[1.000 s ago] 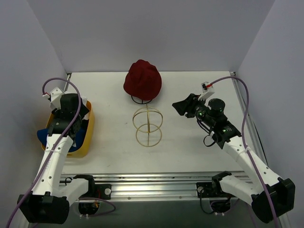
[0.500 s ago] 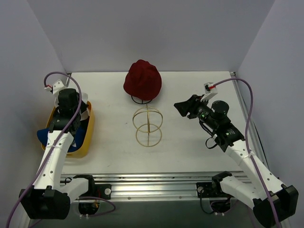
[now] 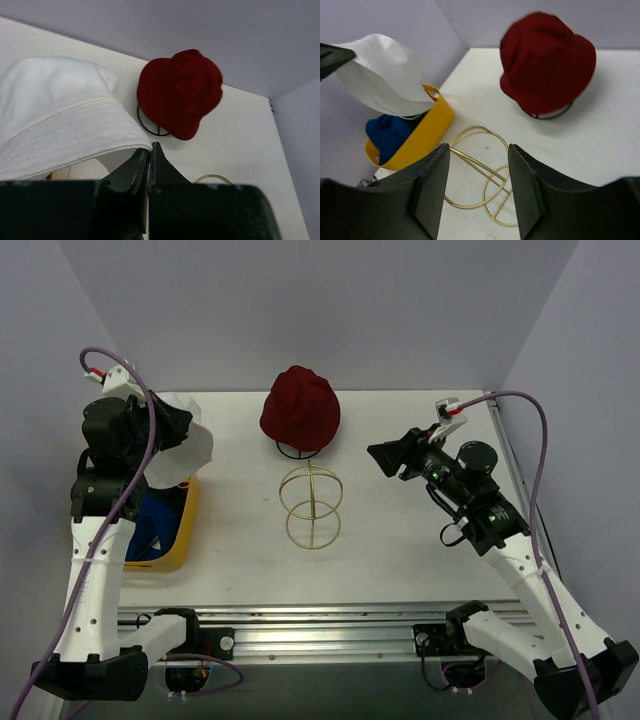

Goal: Stack the hats

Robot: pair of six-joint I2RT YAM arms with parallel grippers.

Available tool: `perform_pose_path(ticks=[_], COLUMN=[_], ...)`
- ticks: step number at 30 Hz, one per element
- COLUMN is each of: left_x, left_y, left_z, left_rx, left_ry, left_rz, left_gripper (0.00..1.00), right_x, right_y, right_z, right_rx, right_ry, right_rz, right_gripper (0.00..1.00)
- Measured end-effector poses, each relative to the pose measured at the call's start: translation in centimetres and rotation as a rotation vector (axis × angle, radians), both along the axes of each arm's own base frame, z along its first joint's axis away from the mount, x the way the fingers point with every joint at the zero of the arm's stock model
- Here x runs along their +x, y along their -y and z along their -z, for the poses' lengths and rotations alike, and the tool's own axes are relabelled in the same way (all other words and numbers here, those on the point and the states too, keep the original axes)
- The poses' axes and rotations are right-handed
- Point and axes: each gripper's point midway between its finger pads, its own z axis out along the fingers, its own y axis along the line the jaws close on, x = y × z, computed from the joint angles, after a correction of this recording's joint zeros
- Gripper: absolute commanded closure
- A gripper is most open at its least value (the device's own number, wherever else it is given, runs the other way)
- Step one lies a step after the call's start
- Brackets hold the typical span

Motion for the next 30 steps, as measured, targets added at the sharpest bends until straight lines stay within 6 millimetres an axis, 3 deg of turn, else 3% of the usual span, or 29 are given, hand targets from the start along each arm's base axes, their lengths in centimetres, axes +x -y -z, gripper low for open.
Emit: perform_pose_path(ticks=[6, 10, 13, 19, 23, 27, 30], left_x=[-2.7, -4.9, -6.4, -8.0, -7.3, -6.3, -6.1], left_y=[4.1, 7.1, 8.8, 10.3, 10.1, 9.7, 9.5], left_z=[-5.4, -6.7, -6.9, -7.2, -7.0, -6.8, -7.0], left_rx=[-0.015, -0.042, -0.07, -0.126, -0.159, -0.186, -0.199], left_ry=[0.098, 0.119, 0.117, 0.104, 0.079, 0.06, 0.062], left_rz=[0.262, 0.46, 0.588, 0.702, 0.665, 0.61, 0.58], left_gripper=[0.97, 0.98, 0.98, 0.97, 0.98, 0.98, 0.98], right_x=[-1.1, -0.8, 0.3, 1.6, -0.8, -5.3, -6.6], right_y=[-2.0, -4.2, -6.5, -11.5, -15.0, -19.1, -20.4], right_z=[-9.0, -12.2, -11.9, -7.8, -6.0, -6.3, -6.7], right_rx=[0.058, 0.061, 0.026, -0.073, -0.143, -0.206, -0.256], right_ry=[0.193, 0.267, 0.268, 0.192, 0.184, 0.285, 0.353], right_rz=[-0.129, -0.236, -0.314, -0.441, -0.461, -0.49, -0.471], right_gripper=[0.45, 0.41, 0.38, 0.37, 0.35, 0.35, 0.35])
